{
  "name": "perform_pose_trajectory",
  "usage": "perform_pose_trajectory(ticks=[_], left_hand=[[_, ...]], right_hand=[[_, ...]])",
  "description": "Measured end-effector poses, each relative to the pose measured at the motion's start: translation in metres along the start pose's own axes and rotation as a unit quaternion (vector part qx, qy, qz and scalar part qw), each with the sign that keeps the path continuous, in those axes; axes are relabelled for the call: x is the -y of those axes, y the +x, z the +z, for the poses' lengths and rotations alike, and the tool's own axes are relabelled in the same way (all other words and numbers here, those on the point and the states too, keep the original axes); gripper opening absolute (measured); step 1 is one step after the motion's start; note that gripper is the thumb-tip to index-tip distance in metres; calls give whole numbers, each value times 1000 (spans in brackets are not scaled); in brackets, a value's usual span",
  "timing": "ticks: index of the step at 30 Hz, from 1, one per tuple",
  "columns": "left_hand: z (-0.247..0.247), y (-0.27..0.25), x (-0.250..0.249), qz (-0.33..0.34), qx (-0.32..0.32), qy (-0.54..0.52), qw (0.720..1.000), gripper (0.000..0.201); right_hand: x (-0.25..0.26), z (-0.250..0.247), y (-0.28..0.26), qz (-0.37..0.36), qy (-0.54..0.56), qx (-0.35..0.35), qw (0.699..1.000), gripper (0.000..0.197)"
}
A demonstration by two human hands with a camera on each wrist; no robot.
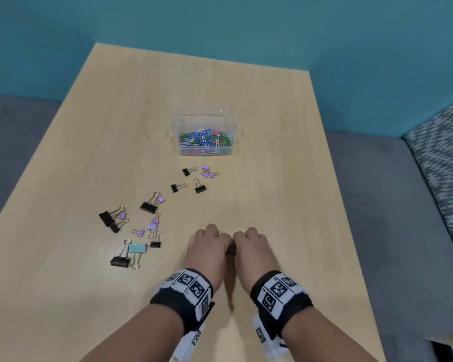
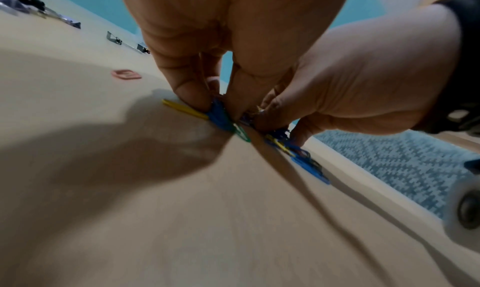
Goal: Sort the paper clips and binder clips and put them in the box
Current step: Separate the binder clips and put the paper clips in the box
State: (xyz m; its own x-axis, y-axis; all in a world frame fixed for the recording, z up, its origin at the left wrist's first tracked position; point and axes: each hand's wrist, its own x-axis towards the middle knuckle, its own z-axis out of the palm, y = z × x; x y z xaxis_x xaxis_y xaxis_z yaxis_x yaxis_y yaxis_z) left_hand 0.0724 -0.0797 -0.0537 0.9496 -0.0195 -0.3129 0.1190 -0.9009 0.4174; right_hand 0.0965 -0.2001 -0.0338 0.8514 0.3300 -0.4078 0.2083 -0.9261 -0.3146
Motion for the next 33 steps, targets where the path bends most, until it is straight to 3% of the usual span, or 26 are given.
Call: perform_pose_trajectory(ticks=[8, 14, 18, 22, 26, 30, 33], left_hand=[[-12, 2, 3, -88, -6, -123, 988, 18], [-17, 1, 5, -103, 5, -184, 977, 20], [-30, 0, 7, -143, 12, -335, 931, 22], [-58, 5, 10, -165, -7, -428, 889, 15], [-94, 35, 18, -166, -57, -518, 837, 22], [-137, 85, 28, -157, -112, -528, 827, 23], [-167, 124, 36, -156, -150, -505, 835, 25]], right_hand=[[-6, -7, 0, 11, 23, 17, 1000, 20], [-12, -7, 3, 20, 86, 17, 996, 20], [-16, -20, 3, 32, 177, 22, 983, 19], [-17, -40, 9, 45, 325, 29, 944, 12], [-9, -77, 37, 34, 405, 12, 913, 13], [7, -121, 89, -4, 417, -35, 908, 18], [25, -150, 135, -19, 397, -74, 914, 23]])
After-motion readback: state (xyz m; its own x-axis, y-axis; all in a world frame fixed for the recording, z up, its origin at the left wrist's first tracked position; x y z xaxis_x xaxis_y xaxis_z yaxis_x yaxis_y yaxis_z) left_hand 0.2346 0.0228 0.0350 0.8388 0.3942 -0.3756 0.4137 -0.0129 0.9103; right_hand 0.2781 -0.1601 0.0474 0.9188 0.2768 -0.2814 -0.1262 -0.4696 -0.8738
